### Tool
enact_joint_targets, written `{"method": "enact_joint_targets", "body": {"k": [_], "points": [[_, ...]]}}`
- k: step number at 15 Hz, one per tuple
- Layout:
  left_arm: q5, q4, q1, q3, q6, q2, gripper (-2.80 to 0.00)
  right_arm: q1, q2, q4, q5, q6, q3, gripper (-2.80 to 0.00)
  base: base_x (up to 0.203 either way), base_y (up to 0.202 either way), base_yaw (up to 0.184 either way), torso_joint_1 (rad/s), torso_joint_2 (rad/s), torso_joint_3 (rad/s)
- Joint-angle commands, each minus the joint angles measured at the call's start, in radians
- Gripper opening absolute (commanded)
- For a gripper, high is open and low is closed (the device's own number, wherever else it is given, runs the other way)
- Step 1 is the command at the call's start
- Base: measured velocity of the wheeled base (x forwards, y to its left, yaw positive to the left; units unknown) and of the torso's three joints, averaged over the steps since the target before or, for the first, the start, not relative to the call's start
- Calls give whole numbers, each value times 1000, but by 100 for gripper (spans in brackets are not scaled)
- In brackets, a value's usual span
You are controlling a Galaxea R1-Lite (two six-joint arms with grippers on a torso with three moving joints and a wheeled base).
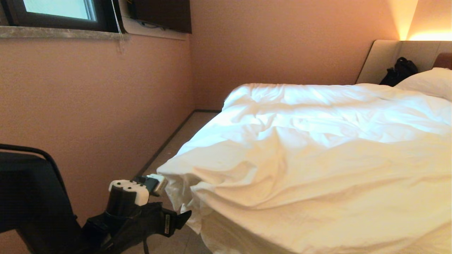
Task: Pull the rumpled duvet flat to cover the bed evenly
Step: Flatten the corners of the folded blanket
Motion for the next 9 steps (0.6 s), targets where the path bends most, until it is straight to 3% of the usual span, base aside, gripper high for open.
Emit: {"method": "enact_joint_targets", "body": {"k": [1, 3, 6, 9], "points": [[3, -74, 0, 9, 0, 49, 0, 0, 1, 0, 0, 0, 0, -280, 0, 0, 0, 0, 0, 0], [8, -186, 0, 45, 5, 106, 0, 0, 1, 0, 0, 0, 0, -280, 0, 0, 0, 0, 0, 0], [9, -263, 15, 55, 4, 156, 0, 0, 1, 0, 0, 0, 0, -280, 0, 0, 0, 0, 0, 0], [9, -268, 20, 58, 2, 144, 0, 0, 1, 0, 0, -1, 0, -280, 0, 0, 0, 0, 0, 0]]}}
